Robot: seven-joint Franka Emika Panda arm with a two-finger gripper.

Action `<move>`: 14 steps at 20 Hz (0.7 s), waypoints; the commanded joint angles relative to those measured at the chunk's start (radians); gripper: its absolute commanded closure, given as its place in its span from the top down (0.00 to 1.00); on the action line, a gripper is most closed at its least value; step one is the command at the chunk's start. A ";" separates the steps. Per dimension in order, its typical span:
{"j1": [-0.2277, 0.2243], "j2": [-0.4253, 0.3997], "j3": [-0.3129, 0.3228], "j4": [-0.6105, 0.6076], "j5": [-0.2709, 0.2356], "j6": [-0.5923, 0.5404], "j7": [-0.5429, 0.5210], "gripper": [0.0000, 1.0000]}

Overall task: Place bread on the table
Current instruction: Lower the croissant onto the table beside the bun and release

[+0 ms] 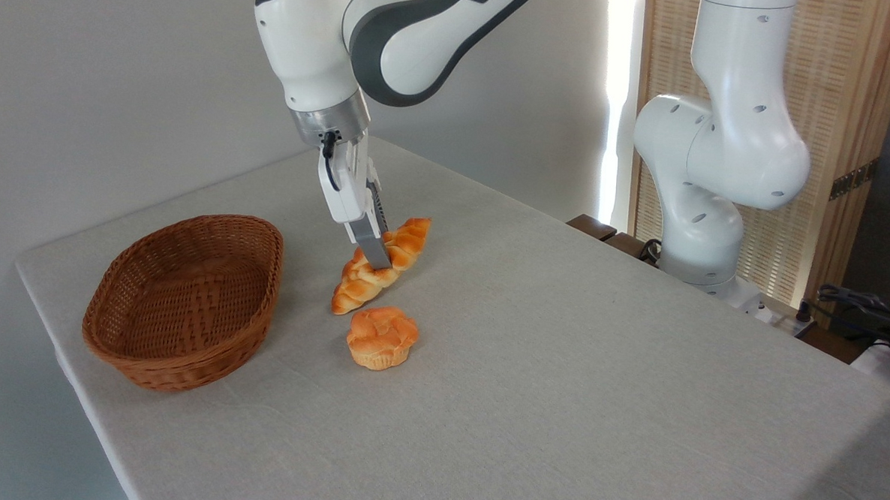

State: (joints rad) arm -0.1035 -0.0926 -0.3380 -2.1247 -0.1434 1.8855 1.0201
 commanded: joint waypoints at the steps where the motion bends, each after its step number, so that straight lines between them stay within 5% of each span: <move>1: -0.016 0.014 0.007 0.012 0.001 -0.005 0.037 1.00; 14: -0.016 0.014 0.007 0.035 0.044 -0.059 0.026 1.00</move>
State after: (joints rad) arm -0.1128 -0.0844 -0.3382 -2.1110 -0.1149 1.8623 1.0366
